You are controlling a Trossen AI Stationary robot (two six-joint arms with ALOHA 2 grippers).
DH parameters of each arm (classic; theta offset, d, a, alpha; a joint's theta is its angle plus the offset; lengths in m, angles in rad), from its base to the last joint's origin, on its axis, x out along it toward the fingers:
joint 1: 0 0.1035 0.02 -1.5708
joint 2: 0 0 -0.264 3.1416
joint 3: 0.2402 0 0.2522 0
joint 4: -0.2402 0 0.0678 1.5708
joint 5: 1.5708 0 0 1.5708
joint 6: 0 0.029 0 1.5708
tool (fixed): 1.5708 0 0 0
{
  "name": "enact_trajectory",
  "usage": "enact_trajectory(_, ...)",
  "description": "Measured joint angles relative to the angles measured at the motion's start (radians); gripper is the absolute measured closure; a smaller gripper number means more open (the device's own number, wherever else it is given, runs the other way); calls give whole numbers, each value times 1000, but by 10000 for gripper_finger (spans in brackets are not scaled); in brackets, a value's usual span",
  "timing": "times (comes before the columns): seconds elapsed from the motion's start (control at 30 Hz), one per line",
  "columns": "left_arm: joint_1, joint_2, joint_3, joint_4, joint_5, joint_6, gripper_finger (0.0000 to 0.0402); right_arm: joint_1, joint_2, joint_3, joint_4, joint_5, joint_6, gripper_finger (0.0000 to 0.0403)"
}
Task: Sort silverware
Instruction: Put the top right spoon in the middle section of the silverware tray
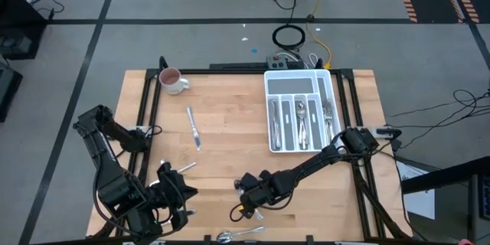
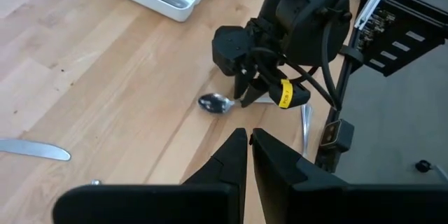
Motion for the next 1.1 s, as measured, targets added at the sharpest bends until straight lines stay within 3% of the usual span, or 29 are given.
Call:
enact_trajectory(0.13,0,0,0,0,-1,0,371,-1,0,-2,-12,8,6,380)
enact_trajectory(0.2,0,0,0,0,-1,0,371,-1,0,-2,-15,5,7,394)
enact_trajectory(0.73,0,0,0,0,-1,3,371,1,-40,-4,-92,-7,95,401)
enact_trajectory(1.1,0,0,0,-27,-27,27,371,-64,-183,-12,-534,3,84,403)
